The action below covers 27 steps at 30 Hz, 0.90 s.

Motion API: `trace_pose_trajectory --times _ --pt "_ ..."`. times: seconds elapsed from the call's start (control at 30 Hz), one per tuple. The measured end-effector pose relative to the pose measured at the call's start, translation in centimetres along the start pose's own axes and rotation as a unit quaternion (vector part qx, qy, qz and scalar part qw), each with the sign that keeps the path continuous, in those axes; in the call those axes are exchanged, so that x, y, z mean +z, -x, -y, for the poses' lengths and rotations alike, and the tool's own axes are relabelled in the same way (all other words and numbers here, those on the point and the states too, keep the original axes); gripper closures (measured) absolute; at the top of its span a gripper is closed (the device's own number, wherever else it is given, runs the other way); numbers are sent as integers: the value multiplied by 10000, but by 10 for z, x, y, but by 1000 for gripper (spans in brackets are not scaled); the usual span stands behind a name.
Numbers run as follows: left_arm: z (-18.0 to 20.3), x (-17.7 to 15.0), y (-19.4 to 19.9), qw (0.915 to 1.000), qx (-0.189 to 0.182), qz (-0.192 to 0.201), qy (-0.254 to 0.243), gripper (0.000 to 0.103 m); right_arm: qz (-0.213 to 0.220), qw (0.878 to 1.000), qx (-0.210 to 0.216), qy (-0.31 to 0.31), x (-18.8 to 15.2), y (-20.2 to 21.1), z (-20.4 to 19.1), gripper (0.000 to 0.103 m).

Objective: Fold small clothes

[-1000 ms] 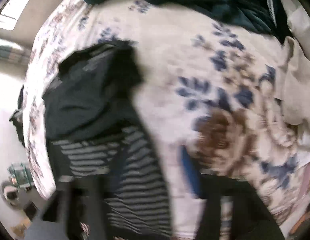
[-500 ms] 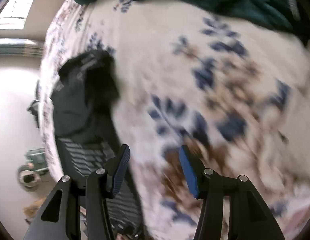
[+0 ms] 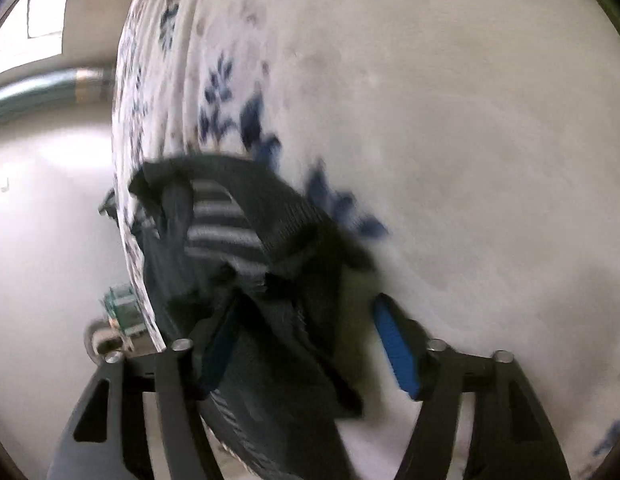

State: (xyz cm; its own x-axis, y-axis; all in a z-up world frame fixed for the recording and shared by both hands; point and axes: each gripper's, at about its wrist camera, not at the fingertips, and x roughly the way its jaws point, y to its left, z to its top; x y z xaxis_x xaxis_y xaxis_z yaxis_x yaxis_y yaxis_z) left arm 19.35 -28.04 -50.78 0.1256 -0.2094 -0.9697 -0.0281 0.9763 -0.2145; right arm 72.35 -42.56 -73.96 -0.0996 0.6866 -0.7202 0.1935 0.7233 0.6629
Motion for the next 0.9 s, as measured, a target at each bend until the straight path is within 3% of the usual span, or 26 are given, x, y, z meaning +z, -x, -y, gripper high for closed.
trace_pose_trajectory --times 0.03,0.1,0.3,0.4,0.53,0.67,0.8,0.9 --pt "-6 1 5 9999 -12 46 135 98 50 9999 -105 -8 1 -2 -3 83" --pt "-23 4 18 9990 -29 166 407 98 133 9991 -398 102 0 -3 -16 87" --pt "-88 11 78 9910 -88 709 1132 98 272 9960 -708 467 -8 23 -74 89" --pt "-131 7 104 9835 -163 914 1553 98 266 9926 -912 760 -15 32 -131 89" --pt "-183 -5 111 9748 -256 919 2015 98 166 9854 -1278 1114 -30 25 -213 90" --pt "-237 -17 103 9690 -355 773 2322 99 93 9792 -1602 1244 -37 -14 -286 90" --pt "-296 -27 89 9636 -420 601 2572 99 9 9707 -2002 1328 -39 -89 -358 90" --pt "-334 -31 74 9571 -501 531 2805 99 -84 9638 -2268 1402 -38 -147 -388 90"
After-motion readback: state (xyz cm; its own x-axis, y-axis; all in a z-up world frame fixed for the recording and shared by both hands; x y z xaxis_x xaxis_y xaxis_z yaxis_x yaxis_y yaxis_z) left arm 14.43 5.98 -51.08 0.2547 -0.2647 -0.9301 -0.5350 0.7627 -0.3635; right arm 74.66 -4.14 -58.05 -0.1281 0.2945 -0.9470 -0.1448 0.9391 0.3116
